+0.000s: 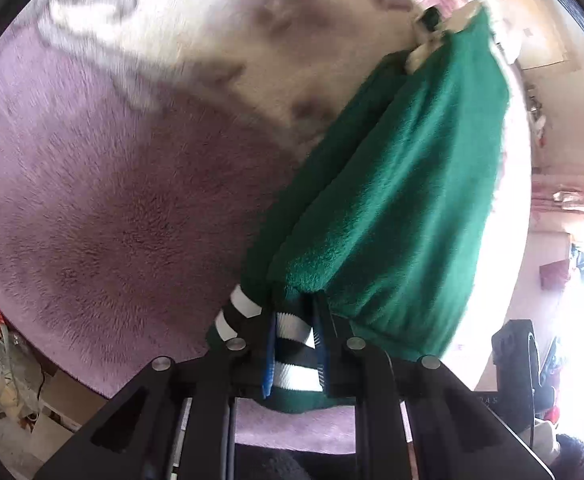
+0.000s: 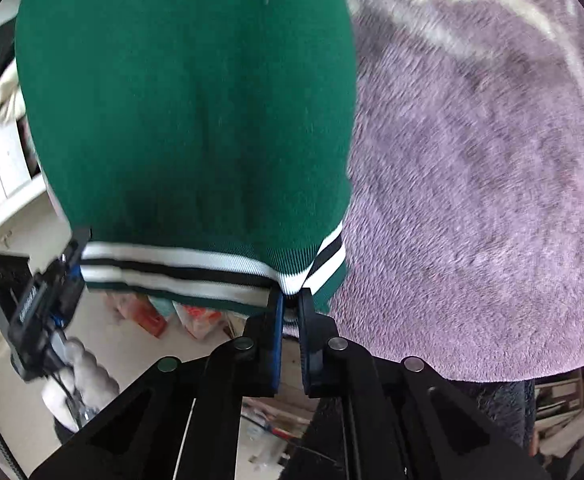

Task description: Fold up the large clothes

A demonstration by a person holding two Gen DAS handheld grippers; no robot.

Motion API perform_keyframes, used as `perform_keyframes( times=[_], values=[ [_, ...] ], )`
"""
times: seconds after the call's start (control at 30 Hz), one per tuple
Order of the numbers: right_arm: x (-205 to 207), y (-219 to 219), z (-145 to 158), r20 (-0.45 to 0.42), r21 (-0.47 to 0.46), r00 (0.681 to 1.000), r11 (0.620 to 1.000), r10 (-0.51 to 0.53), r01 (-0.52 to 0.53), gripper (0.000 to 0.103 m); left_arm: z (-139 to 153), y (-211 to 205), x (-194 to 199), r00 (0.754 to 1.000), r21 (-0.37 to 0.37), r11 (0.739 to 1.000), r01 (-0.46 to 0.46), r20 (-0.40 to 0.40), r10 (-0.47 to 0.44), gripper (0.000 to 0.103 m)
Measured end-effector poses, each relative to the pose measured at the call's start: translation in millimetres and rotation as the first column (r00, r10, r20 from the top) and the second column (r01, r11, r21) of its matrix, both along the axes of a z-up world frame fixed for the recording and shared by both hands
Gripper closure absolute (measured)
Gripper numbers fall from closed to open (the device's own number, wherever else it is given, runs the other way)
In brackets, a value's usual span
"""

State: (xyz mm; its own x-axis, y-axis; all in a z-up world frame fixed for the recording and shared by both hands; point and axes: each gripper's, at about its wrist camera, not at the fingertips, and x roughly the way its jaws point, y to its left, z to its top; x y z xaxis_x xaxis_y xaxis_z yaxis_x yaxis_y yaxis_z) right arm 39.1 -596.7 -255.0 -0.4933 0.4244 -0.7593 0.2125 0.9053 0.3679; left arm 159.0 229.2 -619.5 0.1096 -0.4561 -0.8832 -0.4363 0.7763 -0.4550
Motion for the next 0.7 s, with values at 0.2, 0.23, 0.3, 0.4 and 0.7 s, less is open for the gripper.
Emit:
perform_keyframes(
  times=[0.2,0.23,0.3,0.4,0.7],
  values=[
    [3.2,1.0,-6.8,-0.067,0.102,0.994,0.992,0.083,-0.076,0.095,2.7,7.9,-0.5,0.996,-0.040,0.997,-0.063,-0.069,0.061,0.084],
    [6.3,-2.8,2.7,-0.044,0.116,0.995,0.989,0.093,-0.088,0.095,12.4,6.1,-1.1,0.996,-0.005,0.999,-0.044,-0.077,0.043,0.084],
    [17.4,-17.0,25.1,0.020,0.115,0.993,0.987,0.113,-0.114,0.074,40.2,-1.5,1.8,0.995,0.123,0.992,0.021,-0.096,-0.009,0.084],
    [41.8,-41.4,49.4,0.099,0.089,0.991,0.992,0.085,-0.094,0.033,77.5,-12.3,17.9,0.996,0.241,0.968,0.075,-0.074,-0.058,0.057],
    [169.6,-88.4,81.0,0.316,0.060,0.941,0.993,-0.119,0.106,0.034,132.6,-94.3,215.1,0.961,0.306,0.946,0.109,0.212,-0.179,0.013]
  ],
)
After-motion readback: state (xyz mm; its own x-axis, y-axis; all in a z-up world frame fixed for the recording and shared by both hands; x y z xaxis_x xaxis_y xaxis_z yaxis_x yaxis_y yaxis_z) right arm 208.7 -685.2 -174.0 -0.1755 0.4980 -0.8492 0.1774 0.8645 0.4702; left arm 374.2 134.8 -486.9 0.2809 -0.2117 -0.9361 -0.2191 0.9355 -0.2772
